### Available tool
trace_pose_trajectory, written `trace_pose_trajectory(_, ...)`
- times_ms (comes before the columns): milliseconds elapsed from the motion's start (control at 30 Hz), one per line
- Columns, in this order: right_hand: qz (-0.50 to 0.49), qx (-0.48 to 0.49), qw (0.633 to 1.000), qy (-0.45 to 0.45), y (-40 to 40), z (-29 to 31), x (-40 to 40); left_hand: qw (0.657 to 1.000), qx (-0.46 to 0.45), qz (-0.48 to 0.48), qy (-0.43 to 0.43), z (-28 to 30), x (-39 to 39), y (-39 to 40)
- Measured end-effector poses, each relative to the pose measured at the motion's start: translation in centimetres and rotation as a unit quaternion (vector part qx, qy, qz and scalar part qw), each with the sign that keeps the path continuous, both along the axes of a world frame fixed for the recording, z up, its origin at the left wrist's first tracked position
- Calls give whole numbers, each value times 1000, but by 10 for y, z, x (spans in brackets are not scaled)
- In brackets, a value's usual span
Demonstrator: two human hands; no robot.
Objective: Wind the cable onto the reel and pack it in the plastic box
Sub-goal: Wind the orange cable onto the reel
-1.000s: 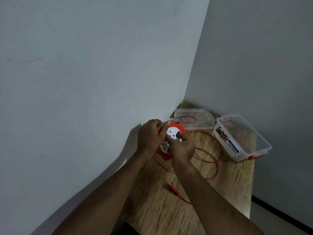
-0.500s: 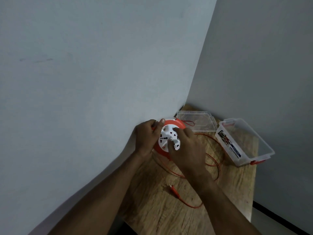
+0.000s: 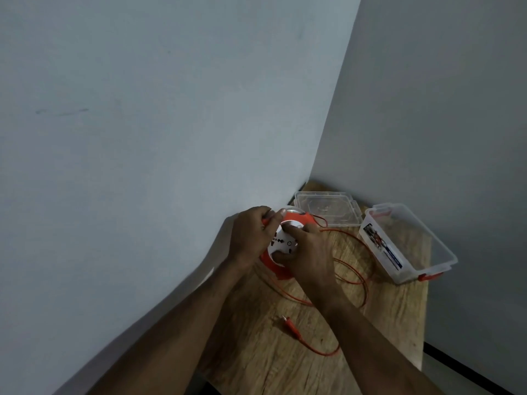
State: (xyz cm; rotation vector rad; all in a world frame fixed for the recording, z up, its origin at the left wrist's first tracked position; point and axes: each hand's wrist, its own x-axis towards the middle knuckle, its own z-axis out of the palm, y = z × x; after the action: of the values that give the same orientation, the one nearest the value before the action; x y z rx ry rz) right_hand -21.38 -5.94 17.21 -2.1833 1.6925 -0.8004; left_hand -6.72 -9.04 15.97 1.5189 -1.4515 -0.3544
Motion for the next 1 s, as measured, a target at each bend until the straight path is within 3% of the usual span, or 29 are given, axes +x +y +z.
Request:
trace_pose_trajectory(133, -34, 39, 988, -147, 4, 3, 8, 1000, -9, 11, 0, -3, 4, 0)
trace_pose_trajectory(367, -138, 38, 957, -252, 3, -2, 23, 999, -20, 29, -24, 0, 0, 2)
trace_pose_trajectory(433, -186, 57, 933, -303, 2, -3, 28, 999, -13, 40, -26, 1, -4, 3)
trace_pose_trajectory(500, -258, 134, 872, -394, -1, 0, 30, 998, -21, 59, -30, 0, -12, 5)
trace_pose_trajectory(533, -294, 181, 821, -455, -4, 1, 31, 996, -35, 66, -44, -2, -15, 6)
trace_pose_trajectory(633, -335, 315, 609, -646, -8, 12, 34, 993, -64, 48, -89, -6, -23, 9)
trace_pose_trajectory(667, -330, 346, 555, -681, -10, 15, 35, 992, -66, 39, -96, -7, -23, 9)
trace_pose_trajectory(700, -316, 367, 525, -700, -12, 15, 32, 992, -65, 35, -98, -7, -22, 8)
trace_pose_trajectory(733, -295, 385, 524, -700, -14, 14, 28, 993, -62, 37, -94, -7, -20, 7)
trace_pose_trajectory(767, -268, 396, 558, -678, -14, 13, 22, 994, -55, 42, -82, -6, -17, 6)
trace_pose_trajectory(800, -240, 391, 622, -635, -12, 13, 16, 996, -46, 48, -64, -5, -14, 5)
trace_pose_trajectory(833, -220, 348, 720, -558, -9, 13, 9, 997, -39, 54, -42, -4, -12, 4)
trace_pose_trajectory(900, -191, 146, 922, -304, -3, 8, -7, 998, -26, 62, 3, -1, -9, 3)
trace_pose_trajectory(933, -172, 22, 969, -175, 0, 9, -13, 998, -19, 64, 21, 0, -8, 2)
trace_pose_trajectory(1000, -100, -128, 986, -22, 5, 13, -19, 997, -4, 65, 40, 1, -7, 0)
